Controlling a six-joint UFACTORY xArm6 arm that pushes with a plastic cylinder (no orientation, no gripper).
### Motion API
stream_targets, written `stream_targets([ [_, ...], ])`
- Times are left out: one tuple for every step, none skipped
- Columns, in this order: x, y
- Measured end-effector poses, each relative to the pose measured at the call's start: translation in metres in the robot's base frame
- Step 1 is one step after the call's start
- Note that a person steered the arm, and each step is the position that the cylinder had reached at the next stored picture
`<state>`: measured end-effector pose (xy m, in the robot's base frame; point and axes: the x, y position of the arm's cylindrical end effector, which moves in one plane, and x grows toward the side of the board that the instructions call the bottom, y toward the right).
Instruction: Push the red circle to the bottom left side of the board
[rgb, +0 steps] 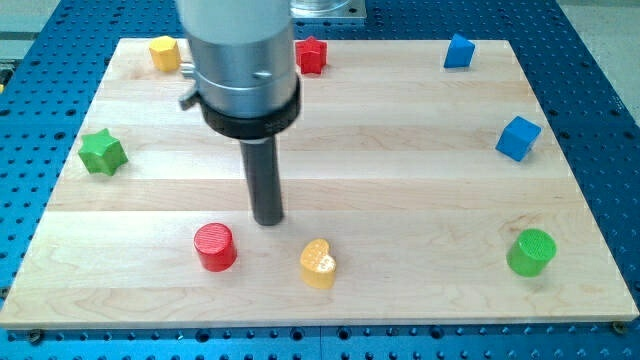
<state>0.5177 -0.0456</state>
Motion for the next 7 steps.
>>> stream_targets([
  [0.043,-0.024],
  [0.049,-0.098],
  [0.024,-0.123],
  [-0.016,-0.119],
  [0.011,-0.153],
  [0.019,-0.144],
  [0.041,-0.111],
])
